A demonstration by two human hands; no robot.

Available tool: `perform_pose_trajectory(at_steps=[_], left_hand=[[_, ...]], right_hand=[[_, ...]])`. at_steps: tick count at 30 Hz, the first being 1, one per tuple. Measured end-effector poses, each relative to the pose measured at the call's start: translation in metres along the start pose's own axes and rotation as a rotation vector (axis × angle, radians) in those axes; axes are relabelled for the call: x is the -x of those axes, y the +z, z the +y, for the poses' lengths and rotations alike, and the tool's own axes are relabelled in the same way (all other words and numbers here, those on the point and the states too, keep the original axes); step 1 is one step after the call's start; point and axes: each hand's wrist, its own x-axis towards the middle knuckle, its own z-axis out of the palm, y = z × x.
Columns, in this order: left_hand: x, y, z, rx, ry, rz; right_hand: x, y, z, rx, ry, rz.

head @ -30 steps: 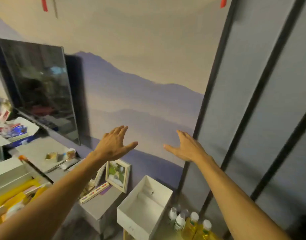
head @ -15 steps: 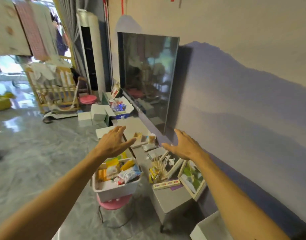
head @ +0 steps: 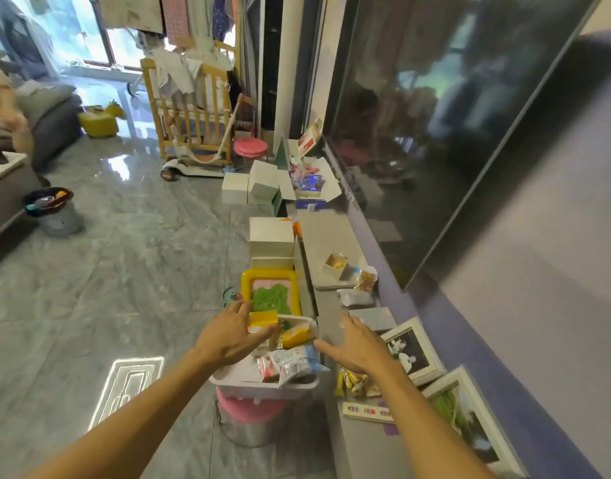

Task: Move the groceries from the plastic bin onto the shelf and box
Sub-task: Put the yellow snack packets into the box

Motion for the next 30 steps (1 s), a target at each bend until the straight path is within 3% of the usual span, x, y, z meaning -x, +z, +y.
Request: perform_pose_trajectory(at_steps=[10,18,24,30], left_hand=[[-0.165,0.179,-0.083,0.036,-0.323,0.024],[-0.269,0.33,-0.163,0.028,-0.453,0.005],[-0.284,0.358,-0.181,0.17,-0.491,0.006],[-0.274,0.325,-0.171,0.219,-0.477,0.086]], right_hand=[[-0.251,0.108,0.077,0.239,-0.19,-0.282],[-0.393,0.226,0.135,0.333,-0.418,-0.323],[-0.424,0.263,0.143,0.333,-0.459,-0.26],[-0.404,0.24,0.132,0.207,-0.419,-0.183]])
